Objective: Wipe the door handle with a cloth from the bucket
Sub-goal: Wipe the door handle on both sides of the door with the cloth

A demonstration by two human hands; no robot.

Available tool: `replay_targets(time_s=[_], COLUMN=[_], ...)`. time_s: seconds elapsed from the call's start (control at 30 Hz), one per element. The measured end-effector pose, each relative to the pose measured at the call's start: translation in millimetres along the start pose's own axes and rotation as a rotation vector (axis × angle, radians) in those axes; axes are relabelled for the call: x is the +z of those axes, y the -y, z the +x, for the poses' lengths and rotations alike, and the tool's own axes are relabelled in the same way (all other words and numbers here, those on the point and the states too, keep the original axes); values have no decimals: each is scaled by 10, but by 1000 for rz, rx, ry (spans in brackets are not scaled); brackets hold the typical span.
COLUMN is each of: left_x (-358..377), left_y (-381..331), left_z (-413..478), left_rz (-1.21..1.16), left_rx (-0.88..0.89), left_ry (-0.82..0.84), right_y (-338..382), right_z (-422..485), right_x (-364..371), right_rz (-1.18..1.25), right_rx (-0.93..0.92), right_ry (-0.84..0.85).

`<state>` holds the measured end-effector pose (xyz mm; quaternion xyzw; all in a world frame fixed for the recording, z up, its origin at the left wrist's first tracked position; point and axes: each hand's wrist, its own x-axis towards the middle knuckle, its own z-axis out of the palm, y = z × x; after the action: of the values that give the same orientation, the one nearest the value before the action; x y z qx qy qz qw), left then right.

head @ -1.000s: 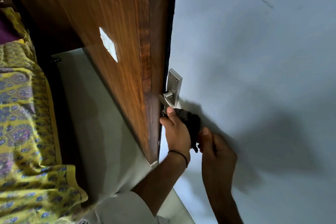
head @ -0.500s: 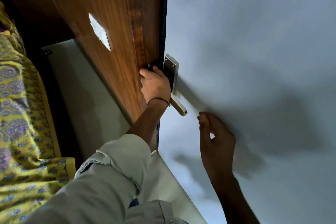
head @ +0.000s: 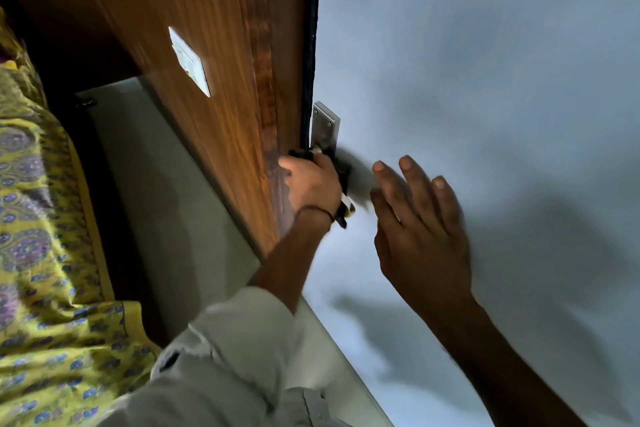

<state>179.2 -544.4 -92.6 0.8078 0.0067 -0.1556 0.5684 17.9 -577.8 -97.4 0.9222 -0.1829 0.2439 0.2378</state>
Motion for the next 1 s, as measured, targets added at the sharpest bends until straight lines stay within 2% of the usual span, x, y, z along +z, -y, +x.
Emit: replay_targets(time_s=[0.1, 0.2, 0.37, 0.57, 0.77, 0.87, 0.93, 1.0], left_x=[-143, -193, -102, 34, -42, -184, -215, -193], left_y=[-86, -17, 162, 319, 116, -54, -52, 53], left_z=[295, 358, 124, -227, -62, 125, 253, 311], left_rz=[39, -74, -255, -425, -336, -244, -346, -550], left_rx=[37, 3, -96, -147, -187, -150, -159, -258], left_ry=[66, 138, 116, 229, 210, 146, 200, 306], right_y=[6, 15, 58, 53, 23, 3, -1, 9], right_z=[12, 23, 57, 72, 21, -21, -30, -31], right_x=[30, 5, -21, -7, -6, 31, 47, 44], right_rz=[-47, -64, -36, 11, 69, 84, 92, 93], right_rx=[11, 29, 50, 50, 49, 45, 37, 36], right_ry=[-8, -27, -44, -106, -141, -165, -172, -172])
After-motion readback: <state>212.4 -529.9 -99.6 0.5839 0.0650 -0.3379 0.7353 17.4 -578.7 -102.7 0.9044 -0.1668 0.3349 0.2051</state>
